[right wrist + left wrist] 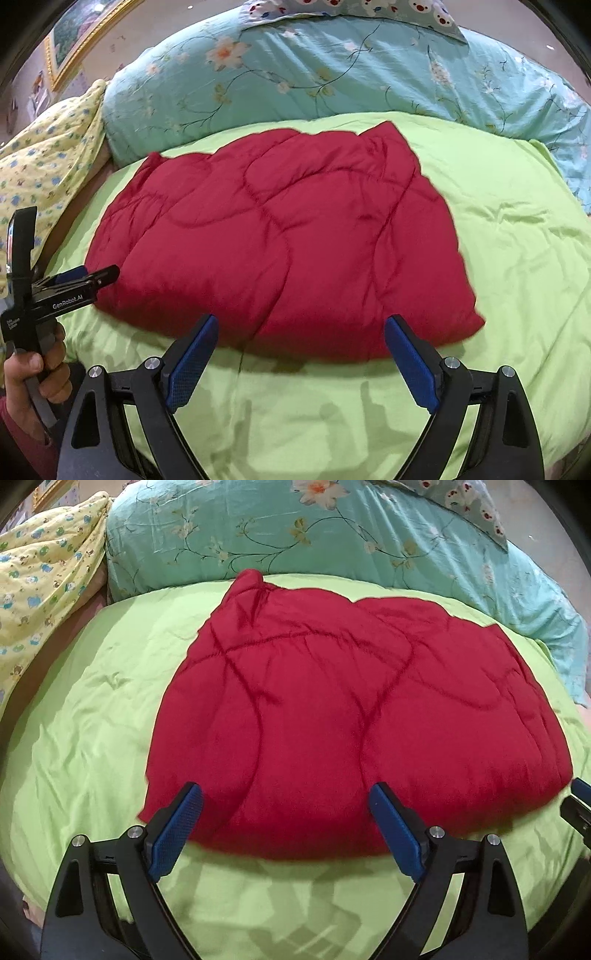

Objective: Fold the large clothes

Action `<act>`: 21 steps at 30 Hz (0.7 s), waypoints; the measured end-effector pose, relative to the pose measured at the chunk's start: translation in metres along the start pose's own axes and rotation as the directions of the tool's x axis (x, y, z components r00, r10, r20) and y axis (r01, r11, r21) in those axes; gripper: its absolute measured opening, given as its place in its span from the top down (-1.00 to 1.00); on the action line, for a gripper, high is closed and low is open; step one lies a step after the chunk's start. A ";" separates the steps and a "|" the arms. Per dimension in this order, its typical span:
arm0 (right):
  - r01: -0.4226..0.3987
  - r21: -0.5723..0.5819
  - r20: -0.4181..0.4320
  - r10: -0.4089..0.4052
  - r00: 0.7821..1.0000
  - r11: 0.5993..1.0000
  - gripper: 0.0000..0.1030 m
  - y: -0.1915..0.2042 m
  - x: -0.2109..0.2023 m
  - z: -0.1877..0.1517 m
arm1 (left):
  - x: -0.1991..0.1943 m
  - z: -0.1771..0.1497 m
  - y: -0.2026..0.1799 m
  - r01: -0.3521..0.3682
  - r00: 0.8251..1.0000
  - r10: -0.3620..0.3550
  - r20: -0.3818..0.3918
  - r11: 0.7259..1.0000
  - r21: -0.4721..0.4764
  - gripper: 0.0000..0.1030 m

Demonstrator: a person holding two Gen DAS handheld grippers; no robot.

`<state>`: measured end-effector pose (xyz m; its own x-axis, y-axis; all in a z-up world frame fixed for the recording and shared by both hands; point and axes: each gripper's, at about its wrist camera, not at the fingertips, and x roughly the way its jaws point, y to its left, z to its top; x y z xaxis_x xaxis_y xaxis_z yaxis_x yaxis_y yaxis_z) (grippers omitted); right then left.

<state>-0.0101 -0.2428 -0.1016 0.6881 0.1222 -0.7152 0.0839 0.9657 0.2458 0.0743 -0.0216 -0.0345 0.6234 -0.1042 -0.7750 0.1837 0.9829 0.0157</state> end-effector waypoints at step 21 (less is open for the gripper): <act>0.029 -0.130 -0.005 -0.029 1.000 0.991 -0.90 0.058 -0.048 -0.036 | -0.073 -0.059 -0.017 0.015 1.000 -0.016 0.007 0.998 0.054 -0.84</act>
<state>-0.0639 -0.1846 -0.0768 0.6821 0.0949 -0.7251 0.0088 0.9904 0.1379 -0.0189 -0.0221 -0.0154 0.6254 -0.1208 -0.7709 0.2339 0.9715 0.0375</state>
